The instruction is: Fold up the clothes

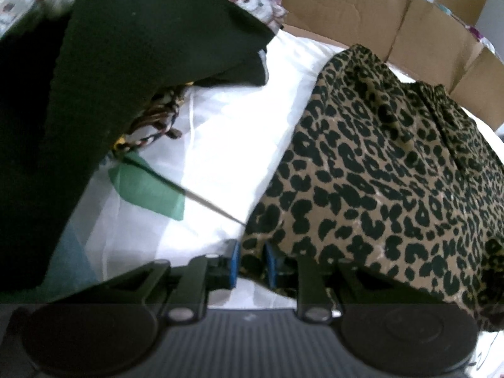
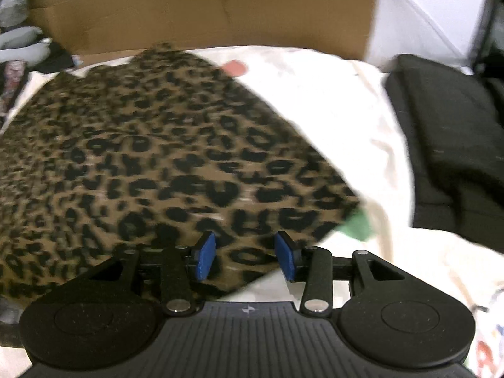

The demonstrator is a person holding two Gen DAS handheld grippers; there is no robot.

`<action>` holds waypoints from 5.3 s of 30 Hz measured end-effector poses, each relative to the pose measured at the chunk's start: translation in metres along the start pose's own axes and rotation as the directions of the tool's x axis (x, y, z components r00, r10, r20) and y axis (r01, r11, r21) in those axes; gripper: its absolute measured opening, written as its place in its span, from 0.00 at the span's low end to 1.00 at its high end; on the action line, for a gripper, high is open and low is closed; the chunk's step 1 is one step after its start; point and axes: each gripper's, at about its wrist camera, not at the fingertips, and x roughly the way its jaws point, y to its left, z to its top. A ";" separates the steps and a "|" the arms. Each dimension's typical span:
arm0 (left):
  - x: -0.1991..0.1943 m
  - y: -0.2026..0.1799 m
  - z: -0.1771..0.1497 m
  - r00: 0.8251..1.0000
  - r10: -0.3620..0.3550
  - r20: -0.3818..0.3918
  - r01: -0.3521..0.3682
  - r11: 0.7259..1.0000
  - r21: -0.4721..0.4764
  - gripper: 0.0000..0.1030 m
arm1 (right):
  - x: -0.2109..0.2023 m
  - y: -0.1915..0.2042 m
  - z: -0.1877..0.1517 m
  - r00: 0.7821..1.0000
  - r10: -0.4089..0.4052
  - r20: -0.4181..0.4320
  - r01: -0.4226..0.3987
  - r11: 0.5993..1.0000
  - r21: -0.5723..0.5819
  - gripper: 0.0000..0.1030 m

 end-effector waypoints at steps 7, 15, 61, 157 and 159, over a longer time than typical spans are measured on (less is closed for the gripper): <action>-0.003 0.008 0.003 0.999 -0.041 -0.018 0.040 0.997 -0.066 0.23 | -0.008 -0.024 0.011 0.997 -0.076 0.033 0.074 0.995 0.066 0.47; -0.011 0.013 -0.001 1.000 -0.017 -0.021 0.016 0.998 -0.058 0.26 | -0.017 -0.015 0.019 0.996 -0.054 0.066 0.051 0.997 0.049 0.47; -0.064 -0.130 0.067 0.984 -0.175 -0.015 0.176 0.983 0.045 0.07 | -0.031 0.055 0.030 0.985 0.152 0.077 -0.149 0.988 -0.046 0.47; -0.007 -0.271 0.098 0.911 -0.368 -0.186 0.408 0.869 0.280 0.41 | 0.004 -0.037 0.030 0.966 0.214 0.145 -0.251 0.908 0.334 0.00; -0.006 -0.277 0.114 0.916 -0.353 -0.189 0.396 0.867 0.302 0.41 | 0.008 -0.038 0.025 0.967 0.216 0.137 -0.252 0.902 0.350 0.00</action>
